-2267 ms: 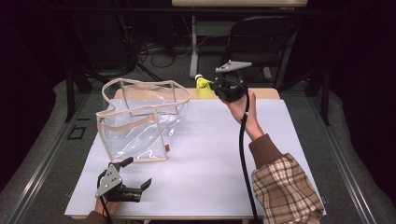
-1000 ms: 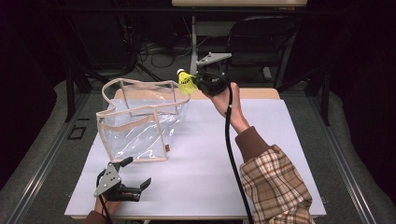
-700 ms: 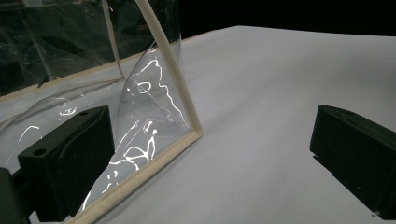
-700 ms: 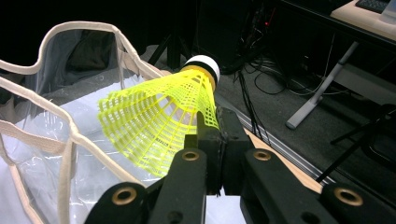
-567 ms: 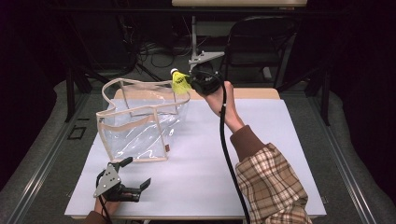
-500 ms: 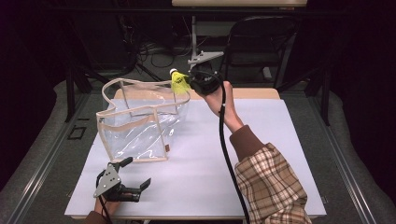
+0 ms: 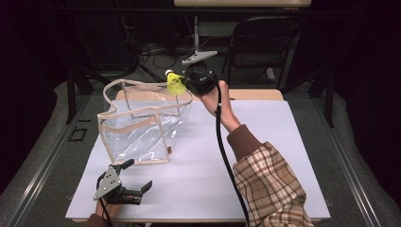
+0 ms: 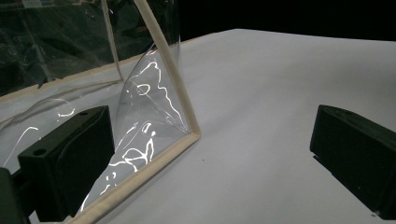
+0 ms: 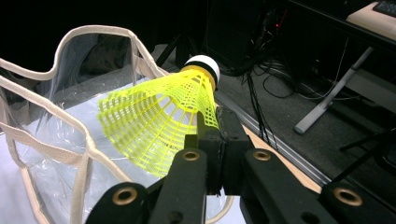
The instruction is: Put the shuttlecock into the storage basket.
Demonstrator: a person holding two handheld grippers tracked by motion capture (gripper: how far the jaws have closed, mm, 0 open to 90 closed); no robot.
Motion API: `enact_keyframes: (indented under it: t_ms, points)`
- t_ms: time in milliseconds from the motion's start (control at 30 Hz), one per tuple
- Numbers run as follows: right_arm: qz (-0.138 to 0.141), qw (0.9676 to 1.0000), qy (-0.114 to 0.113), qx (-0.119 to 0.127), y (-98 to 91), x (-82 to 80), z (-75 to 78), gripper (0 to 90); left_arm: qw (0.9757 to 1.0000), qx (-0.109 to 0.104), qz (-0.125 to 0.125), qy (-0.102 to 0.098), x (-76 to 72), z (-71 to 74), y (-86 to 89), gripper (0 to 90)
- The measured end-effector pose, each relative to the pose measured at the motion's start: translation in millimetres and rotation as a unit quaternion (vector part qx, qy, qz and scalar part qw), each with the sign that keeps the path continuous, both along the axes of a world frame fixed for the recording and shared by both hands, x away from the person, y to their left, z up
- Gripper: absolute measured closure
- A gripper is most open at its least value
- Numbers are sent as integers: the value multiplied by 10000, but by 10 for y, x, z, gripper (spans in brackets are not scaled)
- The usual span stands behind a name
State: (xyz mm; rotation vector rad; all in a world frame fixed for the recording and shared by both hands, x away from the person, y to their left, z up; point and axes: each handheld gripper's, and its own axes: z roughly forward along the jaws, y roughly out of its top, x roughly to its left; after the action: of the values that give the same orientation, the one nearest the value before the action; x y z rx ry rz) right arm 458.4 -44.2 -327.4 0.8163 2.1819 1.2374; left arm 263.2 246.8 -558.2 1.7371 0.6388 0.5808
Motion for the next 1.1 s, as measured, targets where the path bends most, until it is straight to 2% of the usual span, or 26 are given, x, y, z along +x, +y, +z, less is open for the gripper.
enact_keyframes:
  t_ms: [400,733,1100]
  points:
    - [66,9999,39,-70,80,9,5,900,10000,12,1,0,2,0,-7,0]
    - [109,9996,249,-73,158,117,-51,900,10000,-8,-7,9,9,-2,-2,0]
    - [354,9987,360,-92,307,105,-89,900,10000,6,-4,19,20,-7,-3,0]
